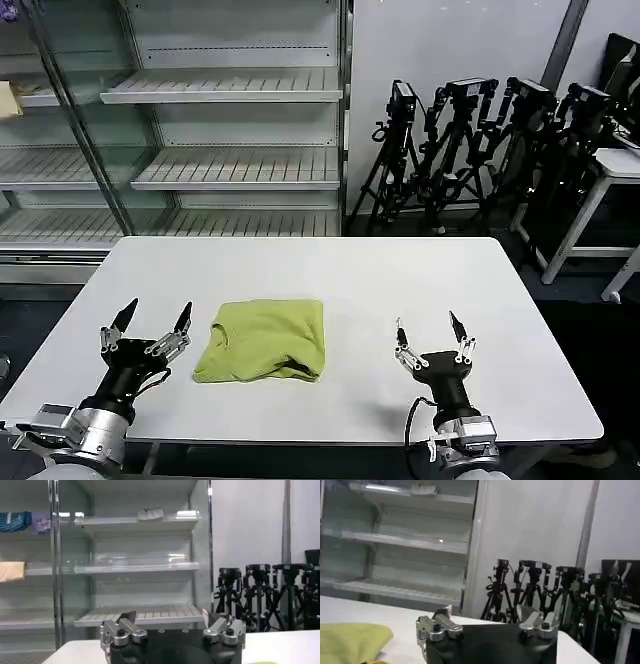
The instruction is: Fold and organize the clothes.
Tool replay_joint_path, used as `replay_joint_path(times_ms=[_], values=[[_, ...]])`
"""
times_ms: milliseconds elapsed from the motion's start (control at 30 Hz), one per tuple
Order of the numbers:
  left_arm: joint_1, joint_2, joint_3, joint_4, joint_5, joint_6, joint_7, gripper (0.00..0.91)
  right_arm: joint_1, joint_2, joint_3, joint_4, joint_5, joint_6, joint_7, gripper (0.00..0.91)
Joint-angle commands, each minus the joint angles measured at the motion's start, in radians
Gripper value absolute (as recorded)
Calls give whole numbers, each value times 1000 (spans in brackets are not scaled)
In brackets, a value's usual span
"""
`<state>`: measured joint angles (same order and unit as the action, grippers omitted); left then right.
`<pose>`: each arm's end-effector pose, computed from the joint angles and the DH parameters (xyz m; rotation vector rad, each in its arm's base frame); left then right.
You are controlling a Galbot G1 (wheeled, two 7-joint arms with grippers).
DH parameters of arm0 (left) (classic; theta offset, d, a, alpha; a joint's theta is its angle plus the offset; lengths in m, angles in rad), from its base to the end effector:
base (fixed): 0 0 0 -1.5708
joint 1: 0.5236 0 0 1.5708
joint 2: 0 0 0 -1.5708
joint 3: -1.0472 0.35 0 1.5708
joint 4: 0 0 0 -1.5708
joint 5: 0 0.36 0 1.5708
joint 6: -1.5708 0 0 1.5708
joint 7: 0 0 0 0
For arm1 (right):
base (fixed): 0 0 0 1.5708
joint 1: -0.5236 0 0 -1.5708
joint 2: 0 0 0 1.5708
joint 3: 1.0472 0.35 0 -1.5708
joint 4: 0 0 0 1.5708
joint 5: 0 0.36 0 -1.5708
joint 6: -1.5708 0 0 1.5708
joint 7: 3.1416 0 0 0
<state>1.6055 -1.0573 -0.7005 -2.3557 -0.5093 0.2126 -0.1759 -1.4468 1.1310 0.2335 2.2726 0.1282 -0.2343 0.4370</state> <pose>0.1802 0.0860 -0.1847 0.1006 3.1392 0.0484 0.1883 0.0211 -0.2313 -0.0533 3.1268 -0.2430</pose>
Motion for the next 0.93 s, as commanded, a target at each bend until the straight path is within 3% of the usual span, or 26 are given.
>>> replay_joint_path(times_ms=[33,833,933], values=[[-2,0,6,3,1,1,1,907,-30,-7,14,23,13,-8,0,907],[-25,4,20,29,1,1,1,907,-26,-8,31,56,54,-45,-11,907],[-32,5,23,33,1,1,0,907,-26,-1,36,52,65,-41,-32,907]])
